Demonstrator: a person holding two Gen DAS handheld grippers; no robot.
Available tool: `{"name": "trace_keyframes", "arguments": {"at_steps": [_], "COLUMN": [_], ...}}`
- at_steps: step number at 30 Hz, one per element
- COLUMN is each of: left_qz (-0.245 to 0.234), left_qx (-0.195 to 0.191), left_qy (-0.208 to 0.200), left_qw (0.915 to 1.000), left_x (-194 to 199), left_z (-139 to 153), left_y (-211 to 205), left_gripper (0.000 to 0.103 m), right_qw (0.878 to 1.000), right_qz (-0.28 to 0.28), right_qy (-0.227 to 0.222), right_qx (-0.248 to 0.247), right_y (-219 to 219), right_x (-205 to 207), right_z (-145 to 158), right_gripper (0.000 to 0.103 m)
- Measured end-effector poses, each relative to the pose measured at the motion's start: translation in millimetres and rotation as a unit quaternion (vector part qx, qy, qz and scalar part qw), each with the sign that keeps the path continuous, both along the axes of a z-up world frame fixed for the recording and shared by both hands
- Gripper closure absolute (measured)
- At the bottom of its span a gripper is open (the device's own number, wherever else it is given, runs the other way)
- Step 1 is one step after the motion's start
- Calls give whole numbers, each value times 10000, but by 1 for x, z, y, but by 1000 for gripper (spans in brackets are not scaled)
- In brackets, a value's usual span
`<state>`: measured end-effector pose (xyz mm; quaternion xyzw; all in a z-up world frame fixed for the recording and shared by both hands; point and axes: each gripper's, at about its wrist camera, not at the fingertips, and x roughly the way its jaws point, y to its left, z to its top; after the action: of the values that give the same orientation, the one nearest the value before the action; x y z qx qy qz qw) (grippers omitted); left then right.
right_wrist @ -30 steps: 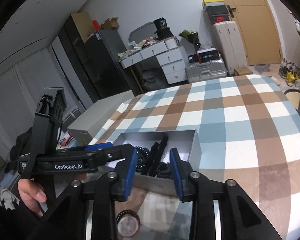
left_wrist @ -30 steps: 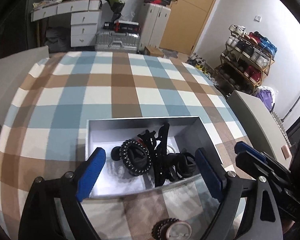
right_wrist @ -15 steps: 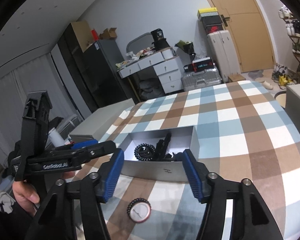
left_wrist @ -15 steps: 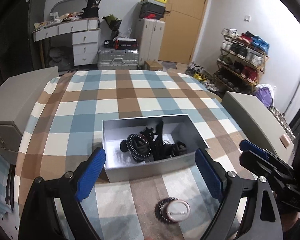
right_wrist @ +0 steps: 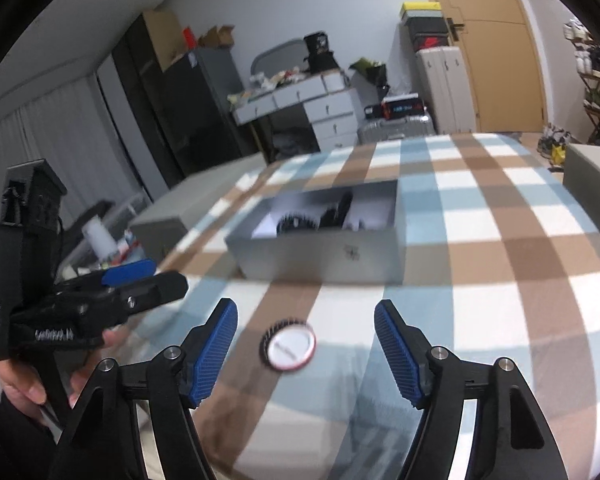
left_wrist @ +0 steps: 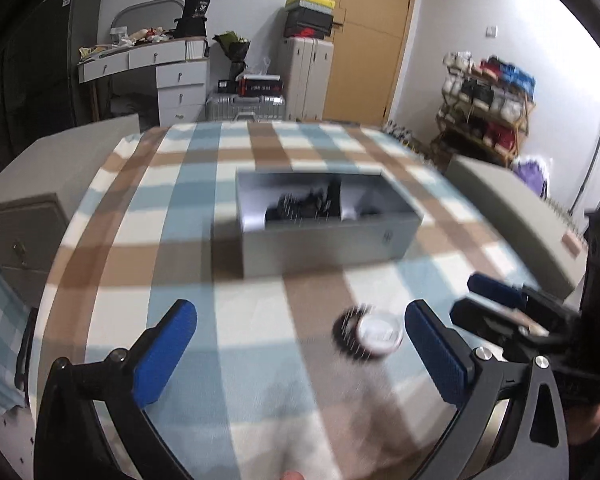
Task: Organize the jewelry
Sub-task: 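Grasp the red-rimmed round badge on the table with the right tool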
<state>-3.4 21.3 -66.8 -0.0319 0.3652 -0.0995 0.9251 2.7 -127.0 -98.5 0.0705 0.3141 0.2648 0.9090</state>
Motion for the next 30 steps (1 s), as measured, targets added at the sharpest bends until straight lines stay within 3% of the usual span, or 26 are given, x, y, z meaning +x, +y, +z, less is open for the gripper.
{"name": "trace_keyframes", "arguments": {"at_steps": [7,13,19,22,27,30], "left_qz": [44,89,72,43,58,129], "left_qx": [-283,-417,-366,-382,-397,-417], "left_qy": [508,640,514,556,583,577], "left_qw": [9983,9970,9980,9977,9975,9974], "left_x": [-11,-15,-18,-17,-17,-16], "left_z": [-30,-35,-35,-37,-39,-39], "left_y": [15,21,22,23,26,29], "left_gripper": [2,2,2,2,2,2], "right_qw": [9987,9979,9965,9960,9951,9952], "right_qz": [149,210,227,197,99,113], "right_qy": [480,577,686,708,662,636], "right_qx": [-116,-216,-429,-513,-728,-739], "right_y": [14,28,43,47,50,48], "right_x": [3,11,21,23,22,19], "right_z": [-29,-31,-36,-36,-38,-37], "right_gripper": [32,33,37,45,70,77]}}
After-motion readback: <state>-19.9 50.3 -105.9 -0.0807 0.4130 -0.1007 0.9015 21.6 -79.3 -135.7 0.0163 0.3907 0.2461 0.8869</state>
